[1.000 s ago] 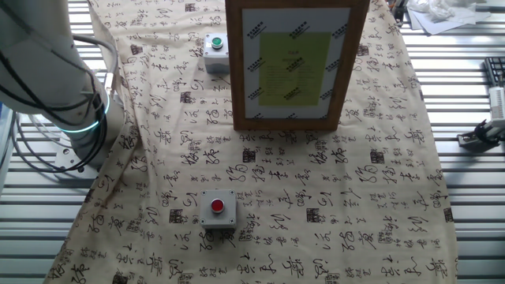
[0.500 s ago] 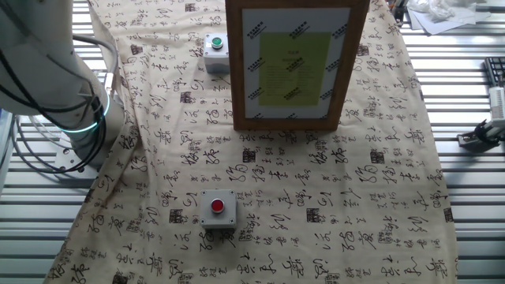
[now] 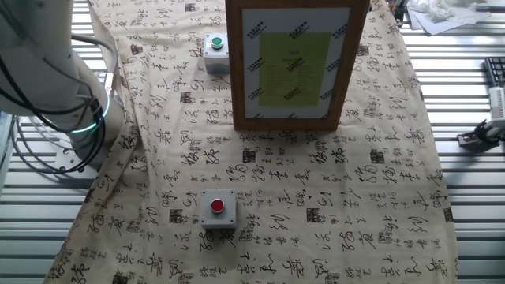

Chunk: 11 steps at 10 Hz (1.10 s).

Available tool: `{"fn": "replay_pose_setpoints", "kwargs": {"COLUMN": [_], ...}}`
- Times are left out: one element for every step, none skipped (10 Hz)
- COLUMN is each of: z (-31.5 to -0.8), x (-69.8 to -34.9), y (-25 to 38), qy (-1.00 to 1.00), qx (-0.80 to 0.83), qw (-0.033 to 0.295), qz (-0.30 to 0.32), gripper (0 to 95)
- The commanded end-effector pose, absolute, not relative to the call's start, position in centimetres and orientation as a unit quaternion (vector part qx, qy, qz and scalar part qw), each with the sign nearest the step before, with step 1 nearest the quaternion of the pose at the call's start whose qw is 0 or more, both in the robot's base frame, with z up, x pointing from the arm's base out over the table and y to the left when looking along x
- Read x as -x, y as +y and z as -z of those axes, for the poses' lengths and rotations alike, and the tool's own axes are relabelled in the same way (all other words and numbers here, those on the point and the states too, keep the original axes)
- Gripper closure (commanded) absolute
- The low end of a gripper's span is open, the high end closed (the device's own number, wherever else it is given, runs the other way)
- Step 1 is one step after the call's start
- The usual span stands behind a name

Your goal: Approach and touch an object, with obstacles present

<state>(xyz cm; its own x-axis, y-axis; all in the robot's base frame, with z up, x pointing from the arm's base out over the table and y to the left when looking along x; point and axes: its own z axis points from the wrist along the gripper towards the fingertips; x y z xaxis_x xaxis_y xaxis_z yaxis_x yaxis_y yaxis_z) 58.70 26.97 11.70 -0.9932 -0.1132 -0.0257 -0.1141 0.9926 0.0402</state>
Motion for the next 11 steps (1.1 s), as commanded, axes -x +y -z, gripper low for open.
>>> {"fn": "replay_pose_setpoints", "kwargs": {"z": [-11.59, -11.62, -11.67, -11.7, -11.77, -11.83, -11.83, -11.83, -11.87, -11.88, -11.88], "x": [-58.88, -58.87, -58.86, -58.85, -58.83, -58.81, -58.81, -58.81, -58.79, -58.79, -58.79], "y": [27.09, 27.11, 27.13, 27.14, 27.17, 27.18, 27.18, 27.18, 27.2, 27.2, 27.2], "qy": [0.998, 0.998, 0.997, 0.997, 0.998, 0.998, 0.998, 0.998, 0.997, 0.997, 0.997], "qx": [0.065, 0.067, 0.069, 0.069, 0.066, 0.063, 0.064, 0.065, 0.066, 0.068, 0.069], "qw": [0.01, 0.01, 0.015, 0.016, 0.017, 0.018, 0.019, 0.019, 0.019, 0.019, 0.019], "qz": [-0.017, -0.017, -0.018, -0.018, -0.017, -0.016, -0.017, -0.018, -0.019, -0.02, -0.02], "gripper": [95.0, 95.0, 95.0, 95.0, 95.0, 95.0, 95.0, 95.0, 95.0, 95.0, 95.0]}}
